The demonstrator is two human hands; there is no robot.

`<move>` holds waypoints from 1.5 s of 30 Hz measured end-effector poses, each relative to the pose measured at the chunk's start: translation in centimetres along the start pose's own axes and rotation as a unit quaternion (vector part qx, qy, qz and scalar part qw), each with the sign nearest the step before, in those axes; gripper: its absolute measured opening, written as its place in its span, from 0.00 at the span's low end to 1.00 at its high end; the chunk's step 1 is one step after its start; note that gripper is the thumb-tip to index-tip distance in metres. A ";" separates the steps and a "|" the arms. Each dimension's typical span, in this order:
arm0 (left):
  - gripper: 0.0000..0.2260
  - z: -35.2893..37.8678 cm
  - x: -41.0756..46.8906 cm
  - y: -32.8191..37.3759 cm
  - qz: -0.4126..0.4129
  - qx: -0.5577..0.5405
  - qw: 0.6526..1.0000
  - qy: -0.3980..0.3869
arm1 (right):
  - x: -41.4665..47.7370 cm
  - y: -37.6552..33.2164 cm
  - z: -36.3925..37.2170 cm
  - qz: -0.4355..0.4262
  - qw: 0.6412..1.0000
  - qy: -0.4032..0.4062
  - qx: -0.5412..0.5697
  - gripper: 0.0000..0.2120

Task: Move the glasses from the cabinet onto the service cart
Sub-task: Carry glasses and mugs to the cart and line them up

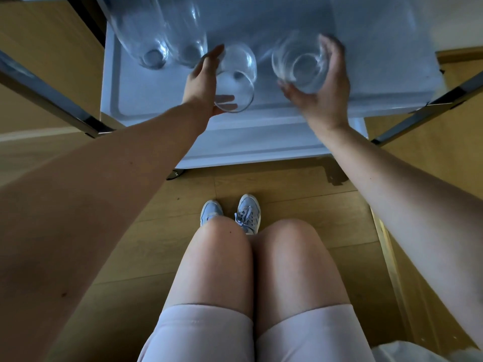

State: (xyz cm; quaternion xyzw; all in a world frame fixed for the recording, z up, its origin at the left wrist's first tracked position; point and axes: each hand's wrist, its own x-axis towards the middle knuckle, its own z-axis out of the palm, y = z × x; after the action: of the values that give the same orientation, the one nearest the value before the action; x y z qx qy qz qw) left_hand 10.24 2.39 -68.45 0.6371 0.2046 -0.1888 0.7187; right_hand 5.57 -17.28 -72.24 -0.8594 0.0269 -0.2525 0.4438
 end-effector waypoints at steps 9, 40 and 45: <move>0.15 2.1 0.1 3.2 -0.054 -0.023 0.998 0.025 | 3.1 -1.2 0.8 0.135 0.988 0.060 0.050 0.37; 0.10 -1.8 -0.3 3.1 -0.028 0.140 0.989 -0.039 | 0.7 -5.1 6.0 0.067 0.987 -0.144 -0.005 0.48; 0.36 -1.3 0.7 0.4 0.075 0.178 0.978 -0.073 | 1.3 -4.4 7.5 0.120 0.982 -0.147 -0.016 0.44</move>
State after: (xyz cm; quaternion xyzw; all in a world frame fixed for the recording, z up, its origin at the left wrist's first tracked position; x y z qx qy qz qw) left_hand 11.00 3.73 -68.66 0.7531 0.0665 -0.2139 0.6186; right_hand 9.32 -9.35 -71.90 -0.8847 0.0684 -0.0681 0.4561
